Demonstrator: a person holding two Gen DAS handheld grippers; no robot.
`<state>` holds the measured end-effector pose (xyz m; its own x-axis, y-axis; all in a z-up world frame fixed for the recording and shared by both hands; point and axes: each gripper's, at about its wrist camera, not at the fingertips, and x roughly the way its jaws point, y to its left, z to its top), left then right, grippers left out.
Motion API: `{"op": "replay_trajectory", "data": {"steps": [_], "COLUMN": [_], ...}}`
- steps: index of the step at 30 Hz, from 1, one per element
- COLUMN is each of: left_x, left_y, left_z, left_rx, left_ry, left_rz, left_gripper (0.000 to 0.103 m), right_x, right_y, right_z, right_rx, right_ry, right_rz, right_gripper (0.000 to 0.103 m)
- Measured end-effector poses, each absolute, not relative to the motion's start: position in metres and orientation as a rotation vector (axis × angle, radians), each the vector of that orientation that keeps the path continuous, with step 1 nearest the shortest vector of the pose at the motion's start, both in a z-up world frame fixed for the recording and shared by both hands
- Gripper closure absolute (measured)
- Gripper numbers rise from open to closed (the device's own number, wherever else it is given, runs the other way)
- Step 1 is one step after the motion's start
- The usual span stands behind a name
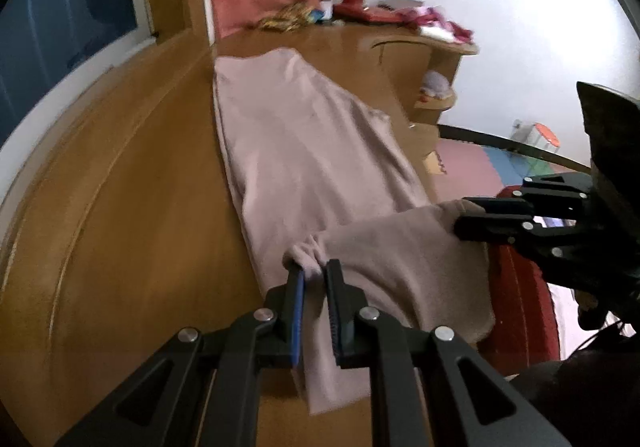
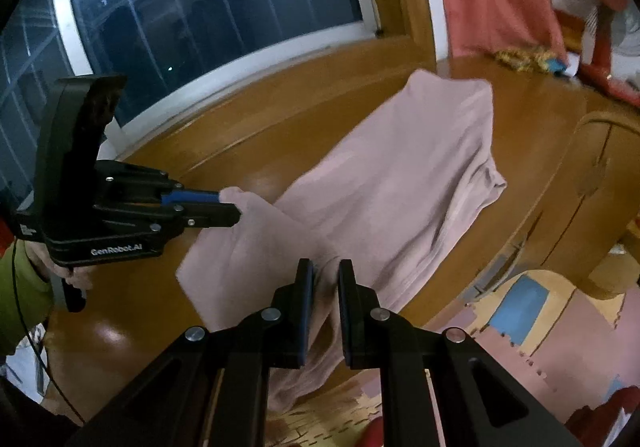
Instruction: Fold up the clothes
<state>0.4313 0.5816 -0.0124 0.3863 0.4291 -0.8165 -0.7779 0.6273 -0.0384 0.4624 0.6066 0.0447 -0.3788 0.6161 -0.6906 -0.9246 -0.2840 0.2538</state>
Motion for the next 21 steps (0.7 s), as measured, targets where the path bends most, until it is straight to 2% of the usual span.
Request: {"op": "replay_trajectory", "data": {"steps": [4,6,7,8,10,17,21], "left_x": [0.439,0.439,0.439,0.438,0.433,0.426,0.437], "left_y": [0.601,0.607,0.608,0.609,0.61,0.595,0.596], "left_z": [-0.034,-0.041,-0.042,-0.043,-0.039,-0.005,-0.011], "left_rx": [-0.527,-0.554,-0.555,-0.56,-0.593,-0.635,-0.706], "left_ry": [0.9,0.902,0.904,0.904,0.891,0.751,0.689], "left_rz": [0.872,0.924,0.948,0.969,0.994,0.905,0.748], "left_gripper": [0.092,0.08,0.071,0.067,0.067,0.069,0.069], "right_x": [0.475,0.48,0.482,0.484,0.492,0.502,0.476], "right_y": [0.637,0.647,0.652,0.654,0.654,0.633,0.643], "right_z": [0.021,0.013,0.009,0.007,0.01,0.051,0.03], "right_rx": [-0.607,-0.628,-0.641,-0.651,-0.632,-0.495,-0.58], "right_ry": [0.857,0.868,0.868,0.869,0.884,0.841,0.863], "right_rz": [1.88,1.886,1.888,1.892,1.89,1.983,1.959], "right_gripper": [0.088,0.086,0.082,0.076,0.073,0.073,0.073]}}
